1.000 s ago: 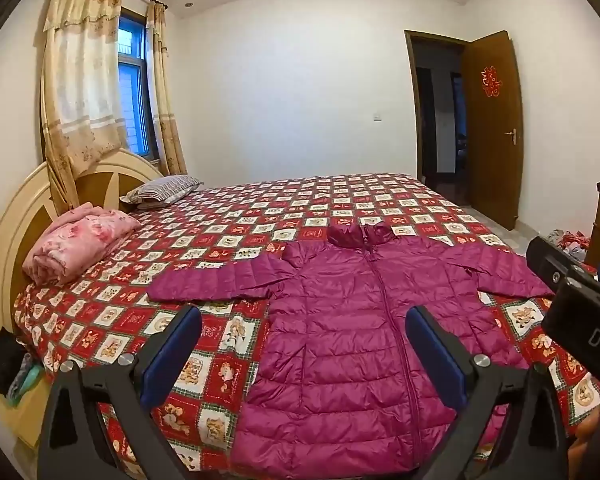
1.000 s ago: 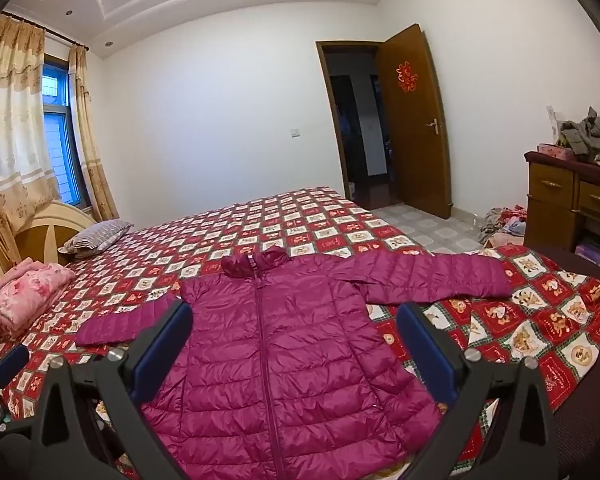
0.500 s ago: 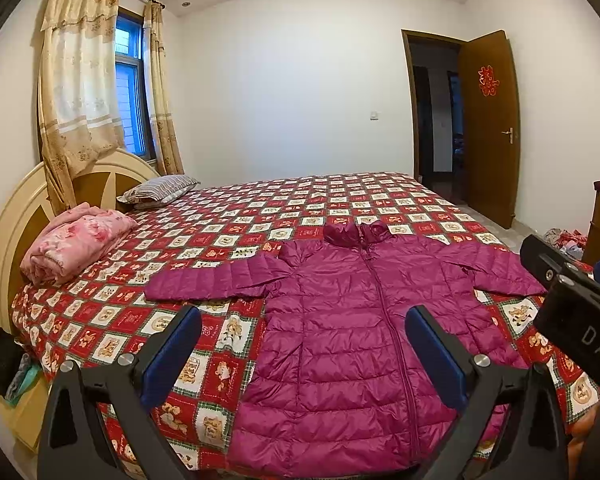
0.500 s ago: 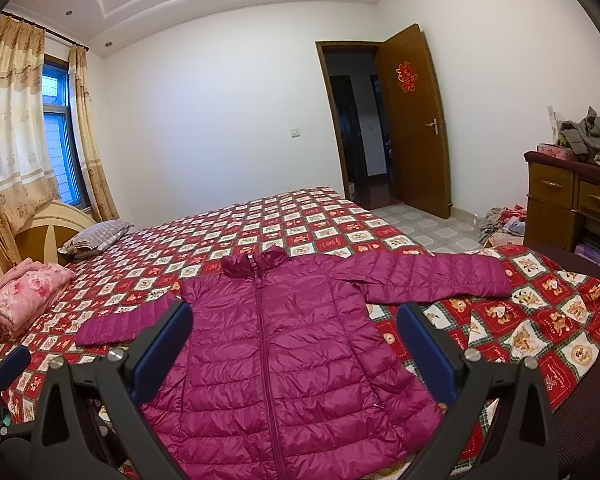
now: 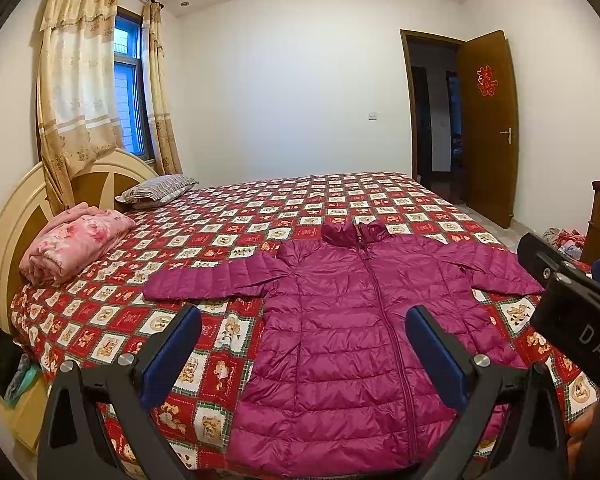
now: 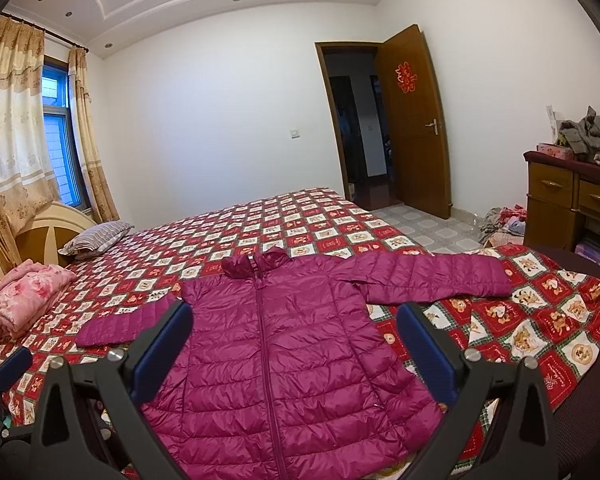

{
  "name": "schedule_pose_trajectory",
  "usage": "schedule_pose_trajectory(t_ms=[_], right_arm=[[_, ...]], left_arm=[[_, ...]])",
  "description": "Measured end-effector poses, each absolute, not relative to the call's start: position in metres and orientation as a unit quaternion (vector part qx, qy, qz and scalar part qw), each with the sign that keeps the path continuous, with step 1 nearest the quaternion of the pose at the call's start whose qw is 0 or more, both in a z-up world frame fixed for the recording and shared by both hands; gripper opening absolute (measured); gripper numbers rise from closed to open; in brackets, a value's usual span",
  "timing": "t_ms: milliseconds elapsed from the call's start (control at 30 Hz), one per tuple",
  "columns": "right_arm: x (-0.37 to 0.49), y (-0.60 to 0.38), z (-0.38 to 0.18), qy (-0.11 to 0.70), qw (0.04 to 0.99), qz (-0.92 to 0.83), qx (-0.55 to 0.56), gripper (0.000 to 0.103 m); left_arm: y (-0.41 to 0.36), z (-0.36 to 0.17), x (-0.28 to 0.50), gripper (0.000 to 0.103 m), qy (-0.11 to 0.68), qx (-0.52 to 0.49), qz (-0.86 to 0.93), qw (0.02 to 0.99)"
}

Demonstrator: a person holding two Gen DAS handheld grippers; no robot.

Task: Fold large clothes

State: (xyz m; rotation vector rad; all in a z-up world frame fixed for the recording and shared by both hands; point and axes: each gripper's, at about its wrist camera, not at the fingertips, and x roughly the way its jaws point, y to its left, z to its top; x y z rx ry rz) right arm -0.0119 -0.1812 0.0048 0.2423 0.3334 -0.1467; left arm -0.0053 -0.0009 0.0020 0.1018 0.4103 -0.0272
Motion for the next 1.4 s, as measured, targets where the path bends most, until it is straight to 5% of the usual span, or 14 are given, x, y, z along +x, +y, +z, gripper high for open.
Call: schedule_pose_trajectory(t_ms=[1400], right_arm=[[-0.0143,-0.1794,0.0062,0.164,0.976,-0.074,0.121,0.103]], left_arm=[[-0.004,-0.0002,-0.0062,0.102,0.206,0.045,-0.027,0.977]])
